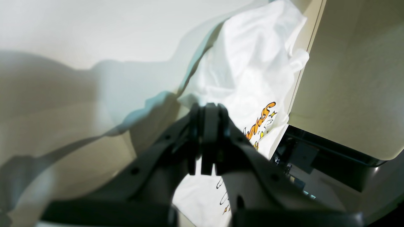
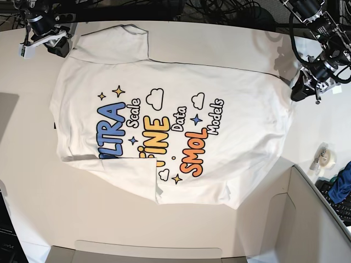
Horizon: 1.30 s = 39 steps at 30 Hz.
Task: Layout the t-shirt on the table in an organized manner, then fold the t-shirt properly
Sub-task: 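Lower the right gripper onto the shirt's opposite side edge and pinch it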
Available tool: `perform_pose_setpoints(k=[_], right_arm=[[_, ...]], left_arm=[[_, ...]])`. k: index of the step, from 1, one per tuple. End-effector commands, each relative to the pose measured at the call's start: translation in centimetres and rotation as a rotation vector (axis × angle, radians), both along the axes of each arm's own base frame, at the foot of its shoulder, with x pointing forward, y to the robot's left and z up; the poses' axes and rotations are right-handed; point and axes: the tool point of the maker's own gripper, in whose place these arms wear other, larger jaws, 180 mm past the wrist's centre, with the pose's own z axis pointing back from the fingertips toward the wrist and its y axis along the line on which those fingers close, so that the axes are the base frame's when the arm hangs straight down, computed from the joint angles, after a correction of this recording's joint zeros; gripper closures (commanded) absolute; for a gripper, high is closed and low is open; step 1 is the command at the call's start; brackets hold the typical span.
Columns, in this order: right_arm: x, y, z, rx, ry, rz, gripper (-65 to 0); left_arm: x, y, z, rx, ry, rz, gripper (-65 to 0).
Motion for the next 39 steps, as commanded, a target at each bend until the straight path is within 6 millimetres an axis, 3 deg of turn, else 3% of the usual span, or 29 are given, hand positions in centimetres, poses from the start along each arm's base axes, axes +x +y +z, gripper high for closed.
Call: perform_pose_setpoints(k=[1, 5, 12, 18, 24, 34, 39], right_arm=[[0.9, -0.1, 1.3, 0.008, -0.055, 0.001, -20.9], [1.5, 0.6, 2.2, 0.087, -0.108, -0.014, -21.4], [1.9, 1.0, 2.8, 0.150, -0.145, -0.028, -36.1], [2.0, -0.1, 2.4, 0.155, -0.150, -0.067, -36.3], [2.0, -1.4, 0.3, 0.194, -0.124, -0.133, -36.3], [3.1, 1.8, -1.1, 0.308, -0.085, -0.113, -36.4], [3.6, 2.4, -1.1, 0.330, -0.081, -0.101, -36.3]], left_arm=[[0.4, -0.1, 1.5, -0.060, -0.032, -0.002, -0.5], [0.1, -0.1, 1.4, -0.060, -0.024, -0.002, -0.6], [0.1, -0.1, 1.4, -0.060, -0.024, -0.002, -0.6], [0.1, -0.1, 1.4, -0.060, -0.024, -0.002, -0.6], [0.1, -0.1, 1.4, -0.060, -0.024, -0.002, -0.6], [0.1, -0.1, 1.4, -0.060, -0.024, -0.002, -0.6], [0.1, -0.1, 1.4, -0.060, -0.024, -0.002, -0.6]])
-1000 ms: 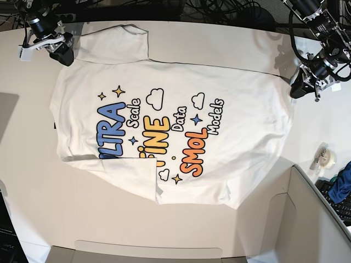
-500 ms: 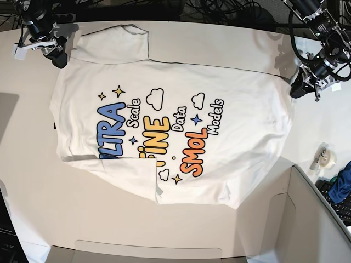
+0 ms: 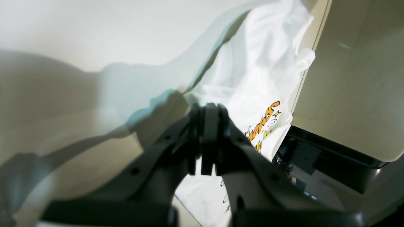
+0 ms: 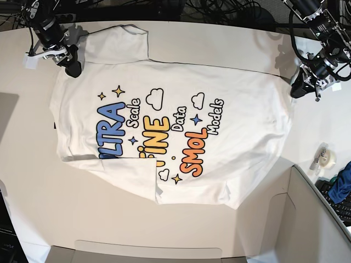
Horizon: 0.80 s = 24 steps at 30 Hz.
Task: Layout the t-shirt on the table in an organized manner, then fold the t-shirt properly
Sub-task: 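Lower the right gripper onto the shirt's opposite side edge and pinch it, then hold the side edges with both grippers and fold them toward the collar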
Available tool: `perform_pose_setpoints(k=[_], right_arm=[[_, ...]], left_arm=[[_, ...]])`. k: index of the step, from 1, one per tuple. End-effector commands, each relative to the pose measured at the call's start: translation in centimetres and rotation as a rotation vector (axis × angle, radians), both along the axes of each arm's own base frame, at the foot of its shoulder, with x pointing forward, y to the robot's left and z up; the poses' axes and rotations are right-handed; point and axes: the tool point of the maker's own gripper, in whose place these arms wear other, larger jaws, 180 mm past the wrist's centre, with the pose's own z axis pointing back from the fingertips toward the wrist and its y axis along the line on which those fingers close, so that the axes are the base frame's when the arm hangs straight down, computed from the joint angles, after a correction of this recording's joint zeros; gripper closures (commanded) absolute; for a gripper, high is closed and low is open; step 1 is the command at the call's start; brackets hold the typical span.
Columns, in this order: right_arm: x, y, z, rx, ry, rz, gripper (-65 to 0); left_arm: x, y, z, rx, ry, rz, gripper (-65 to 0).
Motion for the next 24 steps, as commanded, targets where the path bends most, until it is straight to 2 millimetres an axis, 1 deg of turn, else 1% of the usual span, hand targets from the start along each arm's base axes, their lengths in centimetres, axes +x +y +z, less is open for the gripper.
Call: perform_pose_setpoints(k=[1, 2, 3, 4, 5, 6, 7, 8, 11, 15, 18, 20, 24], right_arm=[[-0.5, -0.1, -0.3, -0.010, 0.025, 0.007, -36.1], [-0.5, -0.2, -0.3, -0.011, 0.025, 0.008, -34.9], [-0.5, -0.2, -0.3, -0.015, 0.026, 0.009, -31.4], [-0.5, -0.2, -0.3, -0.017, 0.027, 0.010, -26.0], [-0.5, -0.3, -0.3, -0.019, 0.028, 0.011, -18.7], [-0.5, -0.3, -0.3, -0.022, 0.031, 0.013, -9.3], [-0.6, -0.4, -0.4, -0.025, 0.034, 0.014, -1.3], [-0.7, -0.4, -0.4, -0.030, 0.039, 0.020, 0.0], [-0.7, -1.3, -0.1, -0.066, 0.051, 0.049, 0.0], [-1.2, -2.1, 0.0, -0.085, 0.087, 0.082, 0.0], [-1.8, -2.6, -0.1, -0.094, 0.123, 0.099, 0.0], [-2.3, -3.1, 0.0, -0.099, 0.143, 0.107, 0.0], [-3.3, -3.6, -0.1, -0.097, 0.189, 0.121, 0.0]], left_arm=[[0.6, -0.1, 1.6, -0.057, -0.037, -0.001, -0.6], [0.6, -0.1, 1.6, -0.057, -0.037, -0.001, -0.6], [0.6, -0.1, 1.6, -0.057, -0.037, -0.001, -0.6], [0.6, -0.1, 1.6, -0.057, -0.037, -0.001, -0.6], [0.6, -0.1, 1.6, -0.057, -0.036, 0.000, -0.6], [0.6, -0.1, 1.6, -0.057, -0.036, 0.000, -0.5], [0.6, -0.1, 1.6, -0.057, -0.036, 0.000, -0.4], [0.6, -0.1, 1.6, -0.057, -0.036, 0.000, -0.4], [0.0, 0.0, 1.5, -0.033, -0.036, -0.017, -0.4], [-0.4, 1.1, 1.9, 0.018, -0.038, -0.039, -0.1], [-1.7, 1.0, 1.2, 0.017, -0.006, -0.045, -0.1], [-2.2, 1.2, 1.4, 0.034, -0.005, -0.071, -0.1], [-2.5, 0.9, 1.4, 0.063, -0.021, -0.119, -0.1]])
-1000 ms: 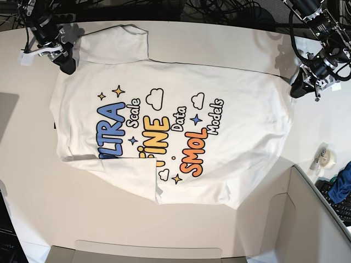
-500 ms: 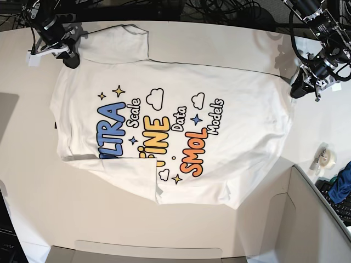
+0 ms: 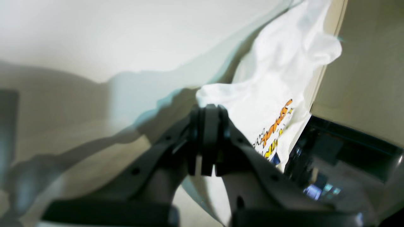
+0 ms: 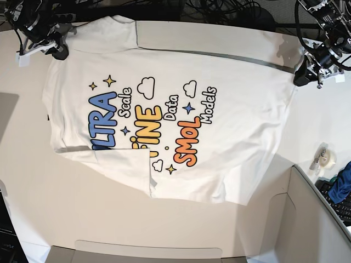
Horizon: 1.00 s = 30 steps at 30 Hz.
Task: Layout the t-shirt on the table in an organized manner, then fold the t-shirt properly
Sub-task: 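Hold the side edges with both grippers and fold them toward the collar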
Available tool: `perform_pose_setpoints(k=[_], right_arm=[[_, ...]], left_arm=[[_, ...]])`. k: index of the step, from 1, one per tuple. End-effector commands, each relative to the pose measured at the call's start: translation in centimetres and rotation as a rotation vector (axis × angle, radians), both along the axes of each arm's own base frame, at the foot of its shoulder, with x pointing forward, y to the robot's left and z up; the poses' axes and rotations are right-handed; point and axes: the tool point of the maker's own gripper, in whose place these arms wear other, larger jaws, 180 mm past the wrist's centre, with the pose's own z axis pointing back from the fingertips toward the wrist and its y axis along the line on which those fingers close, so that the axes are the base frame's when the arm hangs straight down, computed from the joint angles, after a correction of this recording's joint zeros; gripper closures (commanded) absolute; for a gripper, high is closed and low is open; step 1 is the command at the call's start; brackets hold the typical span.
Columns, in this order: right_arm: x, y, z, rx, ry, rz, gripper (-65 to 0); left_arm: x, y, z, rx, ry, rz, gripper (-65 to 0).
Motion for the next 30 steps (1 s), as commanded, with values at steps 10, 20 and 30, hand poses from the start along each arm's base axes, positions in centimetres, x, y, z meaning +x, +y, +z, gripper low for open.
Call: perform_pose_setpoints(k=[10, 20, 30], right_arm=[[-0.5, -1.7, 3.9, -0.140, -0.041, 0.042, 0.0], [-0.3, -1.4, 5.0, -0.168, -0.061, 0.066, 0.0], [4.9, -0.7, 9.2, -0.217, -0.241, 0.081, 0.0]], left_arm=[[-1.9, -0.1, 3.9, 0.155, -0.031, -0.126, -0.1], [-1.8, -0.8, 5.3, 0.255, -0.096, -0.217, -0.1], [2.6, -2.1, 7.4, 0.265, -0.215, -0.258, -0.1]])
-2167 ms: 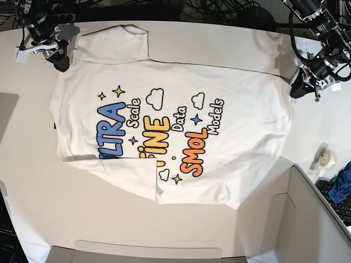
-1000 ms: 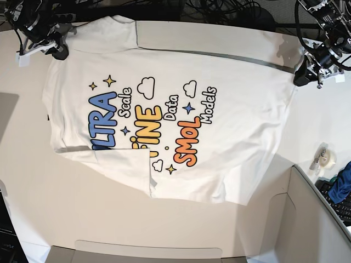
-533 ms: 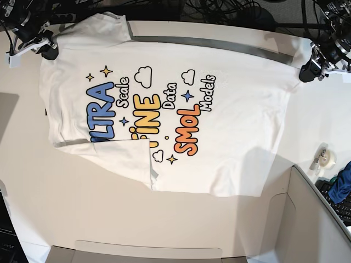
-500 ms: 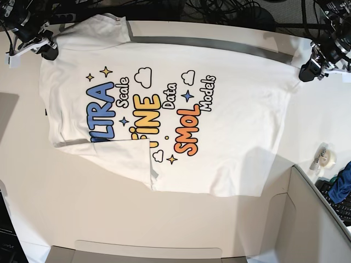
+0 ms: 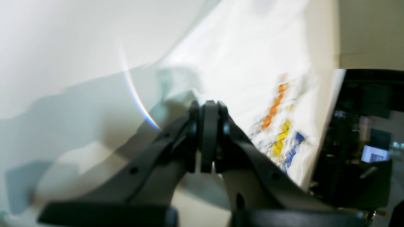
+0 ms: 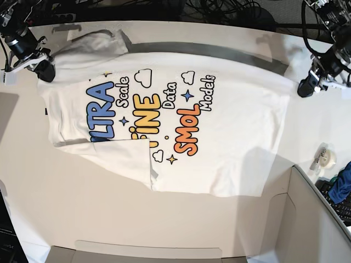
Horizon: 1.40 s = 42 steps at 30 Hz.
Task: Layout the t-shirt on the table in an organized manner, then fold the t-shirt properly
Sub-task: 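Hold the side edges with both grippers and fold them toward the collar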
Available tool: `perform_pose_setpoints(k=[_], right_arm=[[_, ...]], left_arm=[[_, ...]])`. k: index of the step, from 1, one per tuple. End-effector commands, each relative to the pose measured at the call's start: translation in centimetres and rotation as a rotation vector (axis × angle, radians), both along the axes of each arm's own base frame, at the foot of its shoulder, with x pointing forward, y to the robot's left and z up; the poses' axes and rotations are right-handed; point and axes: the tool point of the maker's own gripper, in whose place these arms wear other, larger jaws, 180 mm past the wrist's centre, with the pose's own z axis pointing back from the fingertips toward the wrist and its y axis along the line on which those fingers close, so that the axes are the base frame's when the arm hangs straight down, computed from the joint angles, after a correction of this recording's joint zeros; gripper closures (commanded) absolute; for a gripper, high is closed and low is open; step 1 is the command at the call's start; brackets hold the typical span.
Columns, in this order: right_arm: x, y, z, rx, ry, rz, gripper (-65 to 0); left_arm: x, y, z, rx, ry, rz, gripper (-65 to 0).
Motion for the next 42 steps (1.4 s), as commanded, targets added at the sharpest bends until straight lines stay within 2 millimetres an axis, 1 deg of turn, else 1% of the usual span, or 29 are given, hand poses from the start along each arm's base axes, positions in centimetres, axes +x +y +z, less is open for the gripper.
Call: perform_pose_setpoints(k=[1, 3, 5, 7, 9, 13, 16, 18, 23, 28, 33, 36, 39, 42], right_arm=[[0.9, -0.3, 1.2, -0.020, -0.047, -0.002, 0.0], [1.9, -0.6, 1.7, -0.040, -0.070, -0.015, 0.0], [2.8, -0.8, 1.9, -0.054, -0.082, -0.035, 0.0], [3.6, -1.0, 2.1, -0.075, -0.092, -0.048, 0.0], [4.8, -0.3, 2.2, -0.095, -0.095, -0.031, 0.0], [6.7, 0.4, 2.5, -0.147, -0.097, -0.008, 0.0], [8.0, 0.8, 2.4, -0.162, -0.093, 0.008, 0.0], [8.8, 0.5, 2.2, -0.152, -0.090, -0.002, 0.0], [10.6, -0.1, 1.7, -0.103, -0.094, -0.023, 0.0], [12.1, -0.2, 2.0, -0.072, -0.112, -0.028, 0.0], [13.3, -0.2, 3.1, -0.063, -0.145, -0.030, 0.0], [13.8, -0.2, 3.8, -0.062, -0.166, -0.031, 0.0], [14.6, -0.2, 3.4, -0.034, -0.160, -0.033, 0.0], [15.5, -0.4, 2.3, 0.014, -0.156, -0.054, 0.0]], left_arm=[[0.7, -0.2, 1.3, 0.003, -0.034, -0.027, -0.1], [1.6, -0.7, 1.7, -0.001, -0.053, -0.039, -0.1], [3.0, -1.3, 2.5, -0.006, -0.085, -0.057, -0.1], [4.0, -1.7, 2.3, -0.011, -0.084, -0.069, -0.1], [4.9, -1.6, 1.7, -0.010, -0.064, -0.068, -0.1], [5.9, -0.8, 0.4, -0.022, -0.029, -0.034, -0.1], [6.7, -0.5, 0.3, -0.031, -0.028, -0.022, -0.1], [7.1, -0.3, 0.3, -0.043, -0.031, -0.016, -0.1], [8.3, -0.2, 0.7, -0.072, -0.047, -0.008, -0.2], [9.4, -0.1, 1.3, -0.072, -0.064, -0.002, -0.2], [10.3, 0.3, 1.9, -0.038, -0.068, 0.002, -0.2], [10.9, 0.3, 2.6, -0.038, -0.088, 0.002, -0.2], [11.5, 0.3, 3.2, -0.039, -0.107, 0.003, -0.3], [12.1, 0.4, 3.2, -0.055, -0.107, 0.010, -0.3]])
